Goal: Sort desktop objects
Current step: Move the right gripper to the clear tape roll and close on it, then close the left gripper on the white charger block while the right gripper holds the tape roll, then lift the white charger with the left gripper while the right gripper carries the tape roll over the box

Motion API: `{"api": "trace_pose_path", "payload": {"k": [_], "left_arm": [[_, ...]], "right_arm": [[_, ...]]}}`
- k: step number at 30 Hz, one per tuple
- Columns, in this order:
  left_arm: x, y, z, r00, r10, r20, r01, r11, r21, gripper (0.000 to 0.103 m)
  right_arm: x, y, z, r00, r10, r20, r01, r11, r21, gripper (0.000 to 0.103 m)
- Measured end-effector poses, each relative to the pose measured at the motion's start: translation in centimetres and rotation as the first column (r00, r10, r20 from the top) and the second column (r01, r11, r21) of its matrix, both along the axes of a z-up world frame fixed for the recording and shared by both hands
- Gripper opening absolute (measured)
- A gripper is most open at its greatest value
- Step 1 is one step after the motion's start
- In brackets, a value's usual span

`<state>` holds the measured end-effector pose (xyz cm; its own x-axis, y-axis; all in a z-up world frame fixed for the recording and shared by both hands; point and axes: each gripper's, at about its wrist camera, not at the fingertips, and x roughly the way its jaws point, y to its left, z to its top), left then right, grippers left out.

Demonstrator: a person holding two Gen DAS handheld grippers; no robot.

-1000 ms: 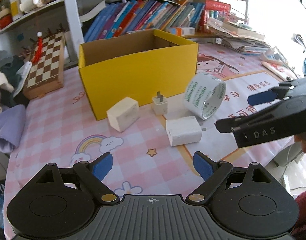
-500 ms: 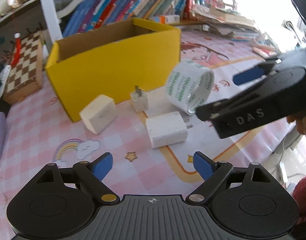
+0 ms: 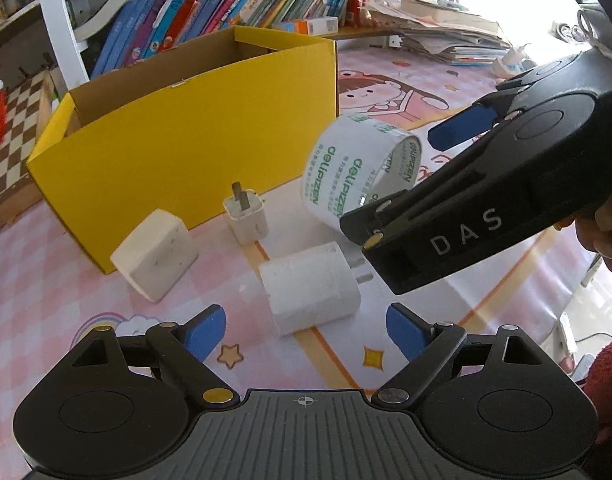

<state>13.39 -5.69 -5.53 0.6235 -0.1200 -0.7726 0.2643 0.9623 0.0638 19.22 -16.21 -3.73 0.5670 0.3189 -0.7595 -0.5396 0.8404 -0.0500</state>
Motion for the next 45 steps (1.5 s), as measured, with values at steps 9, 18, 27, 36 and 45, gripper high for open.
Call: {"api": "trace_pose_path", "payload": {"k": [9,18,27,36,45], "left_arm": [[1.7,-0.5,-0.9,0.999,-0.021,-0.036,0.021,1.000,-0.011,0.086],[1.7,0.2,-0.9,0.999,-0.013,-0.036,0.011,0.999,-0.044,0.054],[1.4,1.2,-0.3,0.998,0.026,-0.063,-0.030,0.997,-0.064,0.050],[0.4,1.8,0.8,0.997,0.069,-0.031,-0.071,0.994,-0.077,0.050],[-0.9,2.2,2.1,0.997,0.079,0.005,-0.078,0.994,-0.080,0.050]], "right_arm": [[1.6,0.5,-0.3,1.000,0.026,-0.008,-0.026,1.000,-0.004,0.099],[2.4,0.5,-0.7,0.999,0.033,-0.031,-0.033,0.999,0.007,0.095],[2.3,-0.2,-0.6,0.999,0.030,-0.045,-0.029,0.999,0.028,0.083],[1.7,-0.6,-0.2,0.999,0.022,-0.047,-0.020,0.999,0.047,0.083],[0.4,0.0,0.6,0.999,0.043,-0.018,-0.042,0.998,0.053,0.083]]}}
